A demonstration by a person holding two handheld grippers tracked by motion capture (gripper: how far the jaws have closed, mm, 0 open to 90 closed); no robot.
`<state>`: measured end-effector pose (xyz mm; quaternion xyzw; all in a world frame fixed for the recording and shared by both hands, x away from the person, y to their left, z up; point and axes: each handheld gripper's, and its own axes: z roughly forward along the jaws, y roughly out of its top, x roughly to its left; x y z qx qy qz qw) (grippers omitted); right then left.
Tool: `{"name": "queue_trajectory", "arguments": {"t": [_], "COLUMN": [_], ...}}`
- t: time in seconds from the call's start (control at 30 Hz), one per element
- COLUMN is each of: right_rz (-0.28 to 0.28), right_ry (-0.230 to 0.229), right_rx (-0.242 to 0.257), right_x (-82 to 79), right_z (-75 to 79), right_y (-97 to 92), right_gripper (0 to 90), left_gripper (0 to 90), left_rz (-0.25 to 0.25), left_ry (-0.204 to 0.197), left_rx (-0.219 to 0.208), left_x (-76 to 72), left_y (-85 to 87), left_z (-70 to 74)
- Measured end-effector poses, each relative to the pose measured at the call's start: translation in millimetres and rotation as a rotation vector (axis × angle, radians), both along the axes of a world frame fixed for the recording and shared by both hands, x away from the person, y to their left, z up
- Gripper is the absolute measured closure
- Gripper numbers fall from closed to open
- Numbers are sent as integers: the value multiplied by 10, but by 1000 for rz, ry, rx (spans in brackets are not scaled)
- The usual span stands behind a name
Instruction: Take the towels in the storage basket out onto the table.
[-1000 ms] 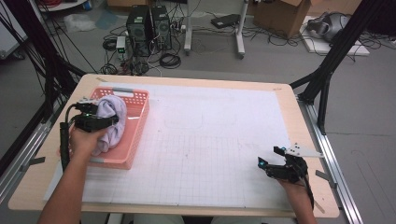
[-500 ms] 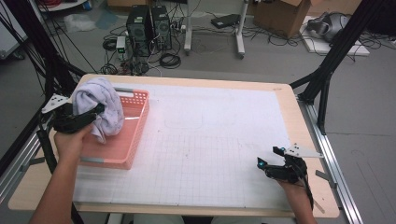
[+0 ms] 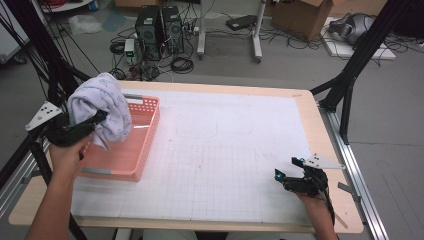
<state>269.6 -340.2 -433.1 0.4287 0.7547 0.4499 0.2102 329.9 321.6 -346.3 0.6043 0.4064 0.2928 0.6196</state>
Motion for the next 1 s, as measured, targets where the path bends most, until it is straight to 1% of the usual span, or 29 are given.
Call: {"name": "queue_trajectory", "arguments": {"t": [0.03, 0.07, 0.1, 0.13, 0.17, 0.2, 0.3, 0.33, 0.37, 0.4, 0.43, 0.47, 0.5, 0.53, 0.57, 0.63, 0.67, 0.7, 0.73, 0.77, 0.87, 0.93, 0.97, 1.0], "right_rz": [0, 0, 3, 2, 2, 1, 5, 6, 8, 7, 7, 7, 9, 10, 12, 12, 12, 12, 13, 16, 19, 22, 23, 23], "right_ry": [0, 6, 2, 3, -4, -6, -5, -6, -3, -2, -2, -1, -2, -4, -4, -5, -4, -5, -5, -8, -6, -5, -5, -5], "right_rx": [0, 1, 1, 1, -1, 0, 1, -1, -2, -1, -1, 1, 2, 1, 0, 0, 2, 2, 4, 2, 4, 4, 4, 5], "right_x": [0, -1, 1, 0, 2, 0, 0, 2, 1, 0, 0, -1, -2, -4, -5, -4, -3, -3, -2, 0, 1, 2, 2, 2], "right_z": [0, 2, 4, 6, 6, 8, 8, 8, 9, 9, 10, 11, 12, 13, 14, 14, 15, 16, 18, 19, 18, 17, 17, 17], "right_y": [0, 8, 9, 9, 8, 11, 16, 17, 19, 21, 22, 23, 24, 25, 26, 26, 27, 27, 29, 30, 38, 41, 40, 39], "right_gripper": [161, 160, 161, 160, 160, 160, 161, 161, 161, 161, 161, 161, 161, 161, 161, 161, 161, 161, 161, 161, 161, 161, 161, 161], "left_gripper": [503, 503, 503, 503, 502, 502, 501, 501, 501, 501, 501, 501, 501, 501, 501, 501, 501, 501, 501, 500, 499, 499, 499, 499], "left_rz": [0, -19, -49, -49, -84, -97, -159, -190, -190, -210, -248, -267, -286, -286, -305, -336, -367, -381, -381, -408, -446, -463, -463, -475], "left_ry": [0, -16, -37, -37, -60, -68, -97, -105, -105, -114, -125, -131, -135, -135, -140, -146, -147, -147, -147, -143, -134, -125, -125, -118], "left_rx": [0, -16, -30, -30, -41, -44, -58, -67, -67, -74, -73, -69, -70, -70, -66, -73, -78, -77, -77, -88, -94, -91, -91, -91], "left_x": [0, -13, -31, -31, -55, -62, -84, -91, -91, -95, -98, -98, -96, -96, -93, -87, -83, -82, -82, -78, -59, -49, -49, -41], "left_y": [0, -7, -30, -30, -78, -99, -201, -259, -259, -311, -403, -458, -516, -516, -571, -693, -815, -876, -876, -1012, -1227, -1358, -1358, -1425], "left_z": [0, 36, 90, 90, 160, 183, 265, 293, 293, 313, 344, 360, 374, 374, 386, 401, 406, 403, 403, 384, 334, 294, 294, 268]}}
